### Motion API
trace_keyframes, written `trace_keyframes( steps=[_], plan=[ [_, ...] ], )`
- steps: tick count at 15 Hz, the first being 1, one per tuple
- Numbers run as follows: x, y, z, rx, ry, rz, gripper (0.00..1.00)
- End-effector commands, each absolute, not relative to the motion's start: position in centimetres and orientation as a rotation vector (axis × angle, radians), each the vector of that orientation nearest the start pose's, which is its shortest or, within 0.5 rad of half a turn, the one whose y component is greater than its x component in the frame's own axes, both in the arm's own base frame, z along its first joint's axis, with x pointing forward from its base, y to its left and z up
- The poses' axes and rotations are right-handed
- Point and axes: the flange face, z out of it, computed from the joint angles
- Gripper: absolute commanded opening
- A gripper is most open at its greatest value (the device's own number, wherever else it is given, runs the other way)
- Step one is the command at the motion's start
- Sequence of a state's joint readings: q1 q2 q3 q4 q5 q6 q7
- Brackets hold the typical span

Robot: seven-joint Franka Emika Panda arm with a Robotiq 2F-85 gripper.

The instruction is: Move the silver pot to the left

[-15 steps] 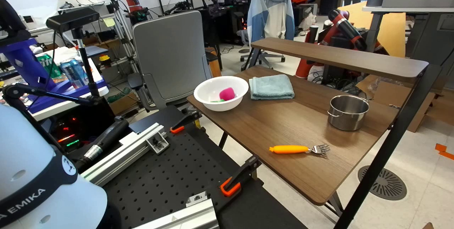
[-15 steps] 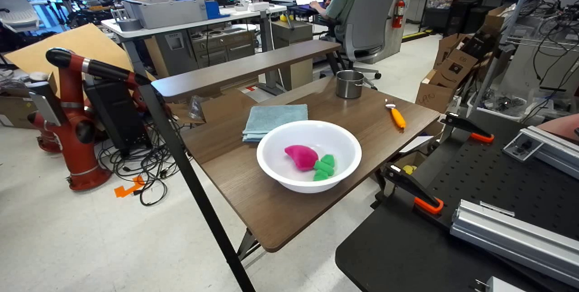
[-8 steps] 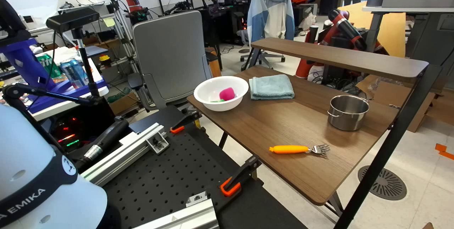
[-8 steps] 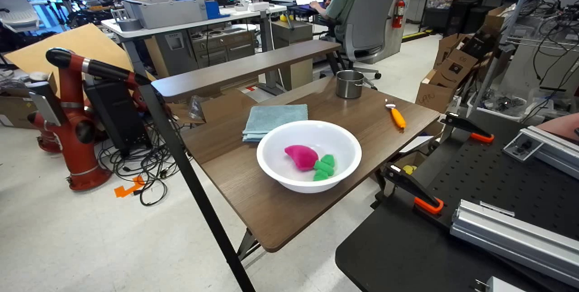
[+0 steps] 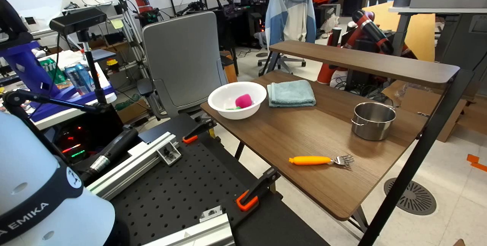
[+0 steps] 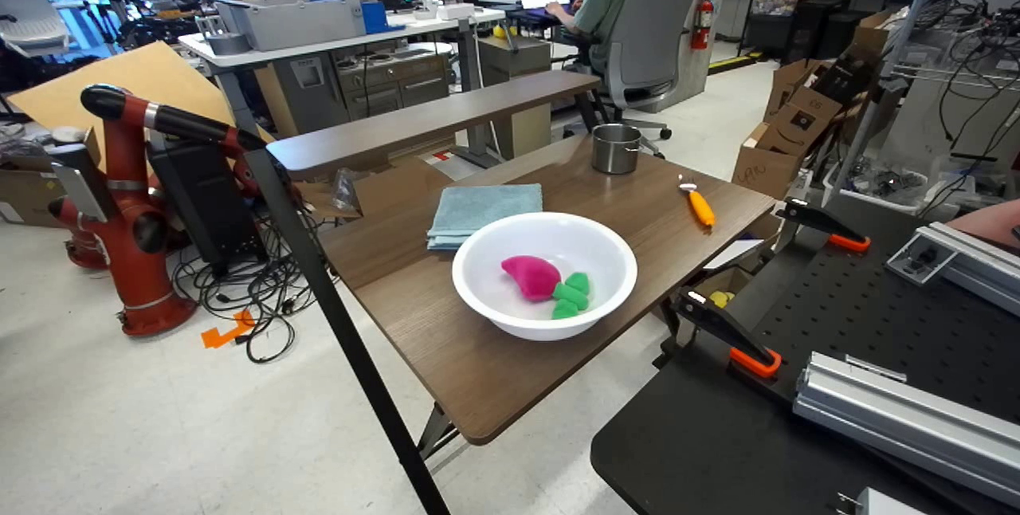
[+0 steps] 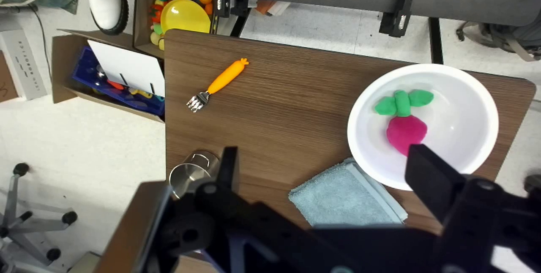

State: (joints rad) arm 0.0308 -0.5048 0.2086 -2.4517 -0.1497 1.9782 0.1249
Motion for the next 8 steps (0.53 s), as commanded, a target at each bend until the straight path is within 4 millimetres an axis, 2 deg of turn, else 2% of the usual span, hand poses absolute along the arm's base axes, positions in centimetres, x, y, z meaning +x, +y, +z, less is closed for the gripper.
trace_keyframes(
  steps=[1, 4, 8],
  plan=[
    [39.0, 9.0, 47.9, -3.363, -0.249, -0.099, 1.00],
    [39.7, 7.4, 46.7, -3.397, -0.213, -0.130, 1.00],
    [42.2, 2.3, 43.7, -3.394, -0.245, -0.163, 1.00]
  ],
)
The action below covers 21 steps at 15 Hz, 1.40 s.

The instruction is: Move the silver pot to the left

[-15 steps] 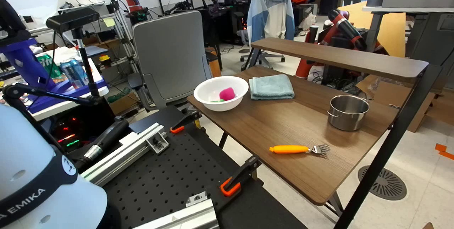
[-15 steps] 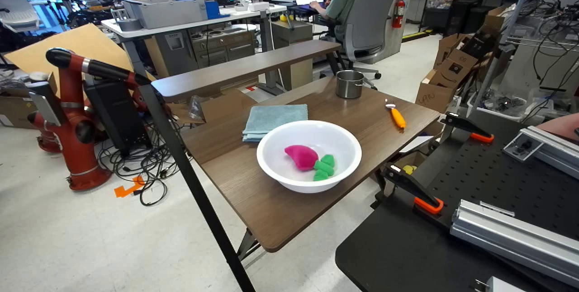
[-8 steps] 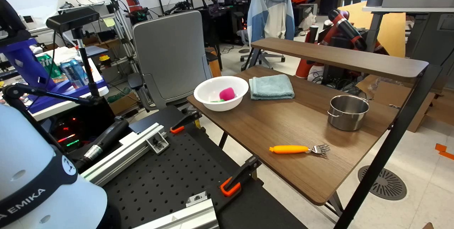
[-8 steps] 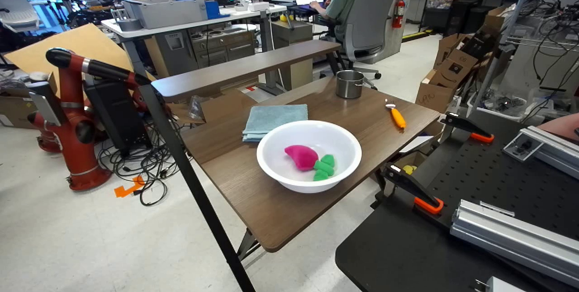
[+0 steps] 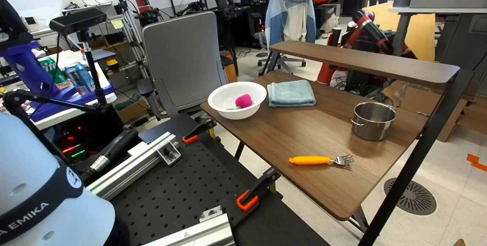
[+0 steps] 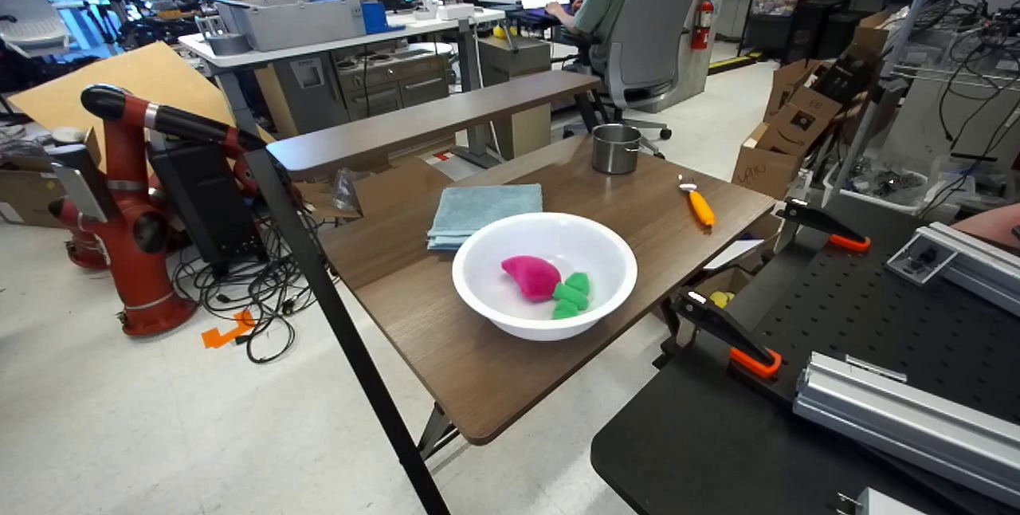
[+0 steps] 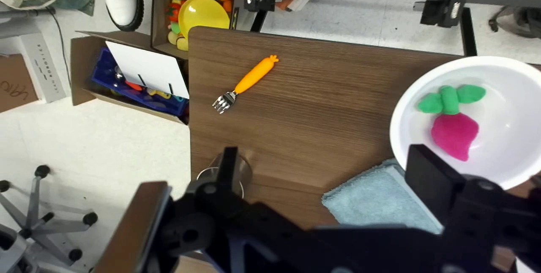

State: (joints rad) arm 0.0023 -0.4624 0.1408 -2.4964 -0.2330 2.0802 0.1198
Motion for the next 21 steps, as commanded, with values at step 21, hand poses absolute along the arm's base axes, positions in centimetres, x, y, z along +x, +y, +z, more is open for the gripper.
trace_keyframes(
  steps=[21],
  plan=[
    [61.1, -20.0, 26.5, -3.135, -1.159, -0.023, 1.00]
  ],
)
